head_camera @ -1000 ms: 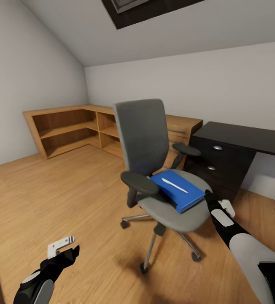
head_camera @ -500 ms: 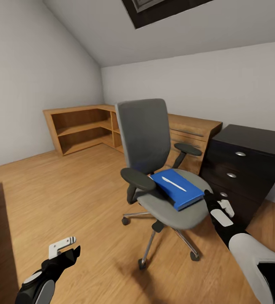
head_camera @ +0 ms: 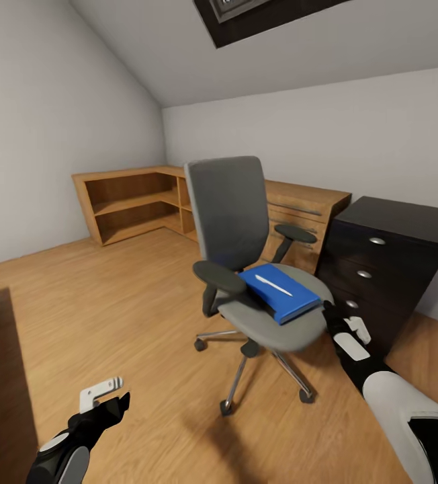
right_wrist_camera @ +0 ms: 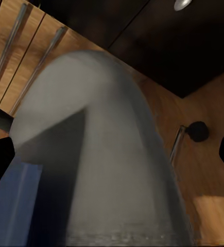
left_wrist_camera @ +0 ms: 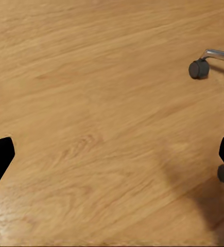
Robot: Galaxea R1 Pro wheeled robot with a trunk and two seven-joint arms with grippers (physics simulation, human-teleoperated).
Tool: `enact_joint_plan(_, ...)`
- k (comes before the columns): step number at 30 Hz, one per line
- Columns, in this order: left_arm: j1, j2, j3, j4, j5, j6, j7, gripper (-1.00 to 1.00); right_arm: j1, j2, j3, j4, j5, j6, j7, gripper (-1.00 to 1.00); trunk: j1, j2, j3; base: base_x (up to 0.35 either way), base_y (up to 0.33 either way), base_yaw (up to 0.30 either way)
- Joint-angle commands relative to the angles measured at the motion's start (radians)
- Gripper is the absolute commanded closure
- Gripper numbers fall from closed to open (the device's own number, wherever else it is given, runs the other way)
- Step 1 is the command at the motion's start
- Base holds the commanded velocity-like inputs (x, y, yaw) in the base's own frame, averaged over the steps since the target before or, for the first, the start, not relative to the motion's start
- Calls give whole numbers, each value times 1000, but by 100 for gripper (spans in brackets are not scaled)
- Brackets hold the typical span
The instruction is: In the bedroom, organize the workspace by keeping the computer under the desk, ensuring the monitor is on the desk, placing the keyboard on the desk next to the monitor, placing the mouse on the desk next to the keyboard, moving the folder from the swivel chair onto the desk next to the mouse, stacking the notebook on top of the folder with the pen on top of the notebook, and positioning the swivel chair next to the desk.
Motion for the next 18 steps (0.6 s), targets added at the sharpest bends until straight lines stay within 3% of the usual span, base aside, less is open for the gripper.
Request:
enact_joint_plan(1, -1, 0, -1, -1, 11, 3, 9, -100, 0, 0, 3, -1, -7, -3, -1, -100, -1, 0, -1, -318, 0, 0)
enact_joint_plan(18, -1, 0, -1, -1, 11, 3, 9, -100, 0, 2, 2, 0, -7, -5, 10, -100, -1, 0, -1, -279, 0, 0)
